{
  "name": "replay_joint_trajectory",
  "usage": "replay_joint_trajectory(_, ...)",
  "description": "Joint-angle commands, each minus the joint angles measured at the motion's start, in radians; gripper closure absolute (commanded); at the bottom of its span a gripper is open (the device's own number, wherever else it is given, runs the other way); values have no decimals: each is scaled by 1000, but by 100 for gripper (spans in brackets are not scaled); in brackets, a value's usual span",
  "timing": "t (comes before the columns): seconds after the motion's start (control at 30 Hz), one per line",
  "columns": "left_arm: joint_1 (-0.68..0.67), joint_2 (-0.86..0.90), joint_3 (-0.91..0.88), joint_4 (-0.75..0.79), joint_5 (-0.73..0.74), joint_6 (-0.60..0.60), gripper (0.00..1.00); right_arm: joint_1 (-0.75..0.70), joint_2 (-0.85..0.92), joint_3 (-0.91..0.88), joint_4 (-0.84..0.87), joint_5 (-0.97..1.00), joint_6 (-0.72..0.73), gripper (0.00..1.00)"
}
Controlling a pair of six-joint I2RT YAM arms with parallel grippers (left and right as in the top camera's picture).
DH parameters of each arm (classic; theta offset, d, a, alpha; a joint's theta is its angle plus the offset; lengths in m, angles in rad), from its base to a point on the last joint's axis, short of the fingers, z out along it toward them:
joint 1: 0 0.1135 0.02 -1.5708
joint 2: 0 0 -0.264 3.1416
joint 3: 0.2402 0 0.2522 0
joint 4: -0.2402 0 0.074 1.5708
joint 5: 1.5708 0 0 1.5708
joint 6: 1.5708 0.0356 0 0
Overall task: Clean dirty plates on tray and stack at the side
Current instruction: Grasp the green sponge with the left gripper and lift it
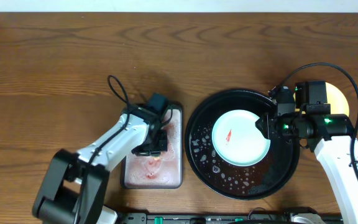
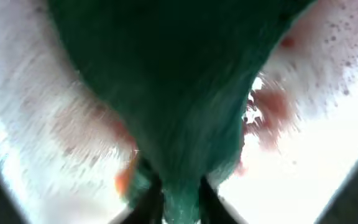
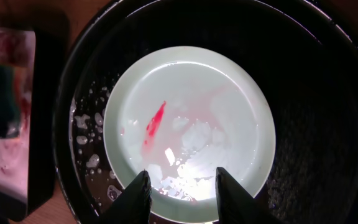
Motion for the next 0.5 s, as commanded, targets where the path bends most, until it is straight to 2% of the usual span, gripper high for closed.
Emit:
replay_joint_trajectory(0.0, 22, -134, 45, -25, 11, 6, 54, 7, -5, 11, -2, -11, -14, 68)
replay_joint_trajectory(0.03, 25, -162, 45, -24, 6, 16, 48, 7, -5, 11, -2, -11, -14, 68)
replay_joint_trajectory(0.1, 27, -212, 44, -8, -30, 33, 44, 7, -5, 11, -3, -11, -14, 69)
replay_joint_trajectory(0.27, 27, -234, 19, 64, -186, 42, 44, 7, -5, 11, -3, -11, -14, 69)
replay_joint_trajectory(0.43, 27, -147, -70, 242, -202, 43, 45, 7, -5, 11, -7, -11, -14, 70)
replay_joint_trajectory(0.47, 27, -120, -80, 267, -199, 43, 48, 7, -5, 11, -8, -11, -14, 70)
